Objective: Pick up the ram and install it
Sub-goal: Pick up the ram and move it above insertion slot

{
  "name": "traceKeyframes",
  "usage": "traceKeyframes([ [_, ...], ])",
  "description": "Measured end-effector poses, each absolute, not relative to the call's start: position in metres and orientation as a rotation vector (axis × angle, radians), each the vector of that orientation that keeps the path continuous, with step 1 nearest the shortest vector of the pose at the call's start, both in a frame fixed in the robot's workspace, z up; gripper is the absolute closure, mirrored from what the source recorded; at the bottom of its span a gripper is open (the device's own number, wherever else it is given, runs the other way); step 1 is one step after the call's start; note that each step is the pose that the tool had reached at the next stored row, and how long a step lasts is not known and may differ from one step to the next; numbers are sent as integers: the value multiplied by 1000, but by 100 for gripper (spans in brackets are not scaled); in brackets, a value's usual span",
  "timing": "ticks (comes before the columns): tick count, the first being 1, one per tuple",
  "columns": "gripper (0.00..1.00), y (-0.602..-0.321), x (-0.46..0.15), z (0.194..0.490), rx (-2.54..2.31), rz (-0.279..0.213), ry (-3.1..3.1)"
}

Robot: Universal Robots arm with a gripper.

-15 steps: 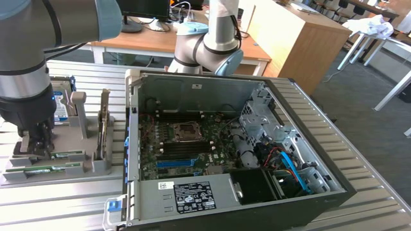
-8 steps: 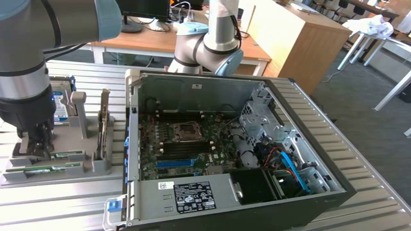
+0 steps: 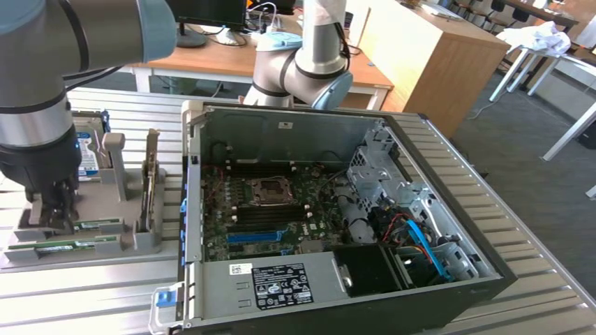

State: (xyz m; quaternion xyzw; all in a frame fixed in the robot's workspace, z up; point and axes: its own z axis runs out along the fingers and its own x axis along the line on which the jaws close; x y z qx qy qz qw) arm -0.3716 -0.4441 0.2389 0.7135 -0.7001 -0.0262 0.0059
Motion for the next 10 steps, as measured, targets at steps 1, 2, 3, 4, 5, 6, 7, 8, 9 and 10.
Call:
traceKeyframes([
  [1,70,-444,-372,238,2233,-82,-2191],
  [2,70,-444,-372,238,2233,-82,-2191],
  [3,70,-444,-372,237,2233,-82,-2191],
  [4,70,-444,-372,236,2233,-82,-2191],
  [5,70,-444,-372,236,2233,-82,-2191],
  [6,70,-444,-372,235,2233,-82,-2191],
  [7,70,-444,-372,234,2233,-82,-2191],
  [8,70,-444,-372,234,2233,-82,-2191],
  [9,70,-444,-372,233,2233,-82,-2191],
  [10,70,-444,-372,232,2233,-82,-2191],
])
